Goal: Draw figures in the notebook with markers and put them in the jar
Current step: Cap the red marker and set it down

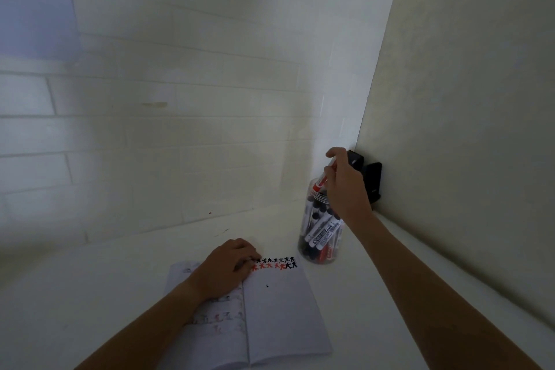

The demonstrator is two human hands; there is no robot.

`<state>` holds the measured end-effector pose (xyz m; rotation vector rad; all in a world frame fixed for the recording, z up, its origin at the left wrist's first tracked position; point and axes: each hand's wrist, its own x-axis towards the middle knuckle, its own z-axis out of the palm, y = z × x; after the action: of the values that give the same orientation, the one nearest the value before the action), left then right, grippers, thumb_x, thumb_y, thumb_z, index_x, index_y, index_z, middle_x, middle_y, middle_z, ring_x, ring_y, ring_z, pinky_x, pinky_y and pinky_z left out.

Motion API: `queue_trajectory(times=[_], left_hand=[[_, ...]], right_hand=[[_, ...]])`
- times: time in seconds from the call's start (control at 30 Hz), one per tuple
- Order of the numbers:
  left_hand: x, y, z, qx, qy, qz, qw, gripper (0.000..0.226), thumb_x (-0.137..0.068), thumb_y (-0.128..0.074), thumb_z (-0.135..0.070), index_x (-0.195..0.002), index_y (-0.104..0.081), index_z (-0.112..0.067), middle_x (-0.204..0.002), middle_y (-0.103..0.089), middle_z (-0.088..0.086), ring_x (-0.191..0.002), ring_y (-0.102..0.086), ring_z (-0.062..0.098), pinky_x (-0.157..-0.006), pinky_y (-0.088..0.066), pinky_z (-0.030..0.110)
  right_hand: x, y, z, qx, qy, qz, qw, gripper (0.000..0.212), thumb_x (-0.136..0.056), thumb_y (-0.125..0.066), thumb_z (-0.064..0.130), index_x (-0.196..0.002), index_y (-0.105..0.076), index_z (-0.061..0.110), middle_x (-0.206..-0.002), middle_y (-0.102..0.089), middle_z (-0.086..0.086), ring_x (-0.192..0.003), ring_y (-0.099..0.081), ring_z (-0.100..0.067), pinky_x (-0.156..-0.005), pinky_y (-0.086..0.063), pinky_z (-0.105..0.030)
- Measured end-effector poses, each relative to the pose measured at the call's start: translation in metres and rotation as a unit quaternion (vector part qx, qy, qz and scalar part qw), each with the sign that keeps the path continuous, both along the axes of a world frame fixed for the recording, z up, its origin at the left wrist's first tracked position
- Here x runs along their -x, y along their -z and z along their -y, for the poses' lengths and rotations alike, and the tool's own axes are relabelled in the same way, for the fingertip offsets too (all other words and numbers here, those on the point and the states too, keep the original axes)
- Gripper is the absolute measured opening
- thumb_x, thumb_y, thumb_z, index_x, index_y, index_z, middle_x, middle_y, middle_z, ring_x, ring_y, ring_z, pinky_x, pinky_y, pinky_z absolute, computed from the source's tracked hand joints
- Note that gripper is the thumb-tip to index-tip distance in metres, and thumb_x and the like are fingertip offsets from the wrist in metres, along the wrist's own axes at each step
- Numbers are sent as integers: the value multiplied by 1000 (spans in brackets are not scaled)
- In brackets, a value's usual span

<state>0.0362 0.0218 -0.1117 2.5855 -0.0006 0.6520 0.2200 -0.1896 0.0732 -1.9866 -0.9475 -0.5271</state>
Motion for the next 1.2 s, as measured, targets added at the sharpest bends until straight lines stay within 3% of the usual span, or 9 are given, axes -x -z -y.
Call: queue_trajectory(times=[0.37,0.53,0.7,0.77,0.83,0.9,0.97,1.1,1.2], left_hand=[[-2,-1,0,10,0,6,1000,33,-92,-49,-47,-113,-70,-32,-116,-58,-15,-107,-53,5,-93,-48,31],[-2,-1,0,11,-2,2,1000,33,-93,-48,-48,-114,-69,-33,-116,-58,-15,-108,-53,5,-94,-48,30],[-2,0,0,10,-6,1,1000,34,-93,-47,-49,-114,-69,-33,-117,-58,-16,-109,-53,4,-94,-47,30],[-3,1,-1,11,-7,-4,1000,33,-93,-47,-49,-114,-69,-34,-117,-57,-17,-109,-52,4,-94,-48,30],[-3,0,0,11,-7,-7,1000,32,-93,-48,-48,-115,-68,-36,-117,-57,-18,-108,-52,3,-94,-48,30],[-3,1,-1,10,-8,-9,1000,33,-93,-47,-48,-115,-68,-35,-118,-57,-18,-109,-52,3,-95,-48,30],[-2,1,-1,9,-12,-13,1000,34,-93,-46,-49,-116,-68,-35,-118,-57,-18,-110,-52,4,-96,-47,30],[-1,-1,1,7,-10,-10,1000,35,-93,-45,-47,-116,-68,-33,-118,-58,-15,-108,-52,5,-94,-47,29],[1,-4,2,13,-12,-12,1000,37,-93,-45,-48,-116,-69,-31,-117,-59,-15,-108,-52,5,-94,-47,28]], right_hand=[[-2,10,-1,18,81,117,990,27,-102,-48,9,-128,-51,14,-68,-46,3,-55,-44,-11,-49,-31,-23],[2,14,-2,-93,64,57,992,22,-103,-47,7,-124,-52,9,-63,-52,-4,-50,-48,-15,-45,-40,-27],[-8,26,-3,108,77,66,989,13,-105,-43,17,-109,-56,17,-68,-55,-1,-56,-52,-15,-49,-36,-25],[-11,29,-4,179,75,93,977,32,-105,-32,31,-92,-57,17,-75,-55,0,-66,-59,-21,-57,-38,-27],[-13,31,-7,228,79,132,962,52,-102,-22,45,-88,-64,18,-82,-58,-1,-73,-64,-22,-62,-47,-29],[-13,35,-7,197,81,161,964,60,-101,-24,53,-94,-72,18,-88,-65,-3,-74,-66,-20,-65,-55,-34],[-11,41,-4,161,82,185,966,54,-101,-30,54,-94,-66,14,-80,-65,0,-63,-62,-17,-60,-55,-35],[-11,39,-1,197,97,215,952,69,-102,-24,58,-59,-57,16,-46,-51,2,-39,-49,-18,-52,-53,-35],[-10,37,-2,197,89,205,955,58,-99,-34,55,-64,-59,16,-55,-59,-1,-50,-58,-21,-61,-56,-37]])
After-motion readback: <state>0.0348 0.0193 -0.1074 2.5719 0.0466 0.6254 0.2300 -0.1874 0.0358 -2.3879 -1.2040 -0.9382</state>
